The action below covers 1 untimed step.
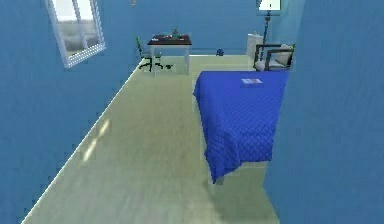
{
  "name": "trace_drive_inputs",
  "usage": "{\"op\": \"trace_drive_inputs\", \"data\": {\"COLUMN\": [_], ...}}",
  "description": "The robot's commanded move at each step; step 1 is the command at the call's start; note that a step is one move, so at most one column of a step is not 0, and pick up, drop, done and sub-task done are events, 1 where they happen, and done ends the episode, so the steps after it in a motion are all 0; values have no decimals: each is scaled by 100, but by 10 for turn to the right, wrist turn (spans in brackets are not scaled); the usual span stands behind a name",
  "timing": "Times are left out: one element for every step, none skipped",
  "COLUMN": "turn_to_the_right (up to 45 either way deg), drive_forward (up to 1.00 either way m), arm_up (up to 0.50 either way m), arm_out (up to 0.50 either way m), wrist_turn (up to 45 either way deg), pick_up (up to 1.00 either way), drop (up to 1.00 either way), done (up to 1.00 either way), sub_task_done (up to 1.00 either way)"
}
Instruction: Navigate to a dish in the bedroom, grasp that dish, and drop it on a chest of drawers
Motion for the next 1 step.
{"op": "trace_drive_inputs", "data": {"turn_to_the_right": [0], "drive_forward": [5], "arm_up": [0], "arm_out": [0], "wrist_turn": [0], "pick_up": [0], "drop": [0], "done": [0], "sub_task_done": [0]}}
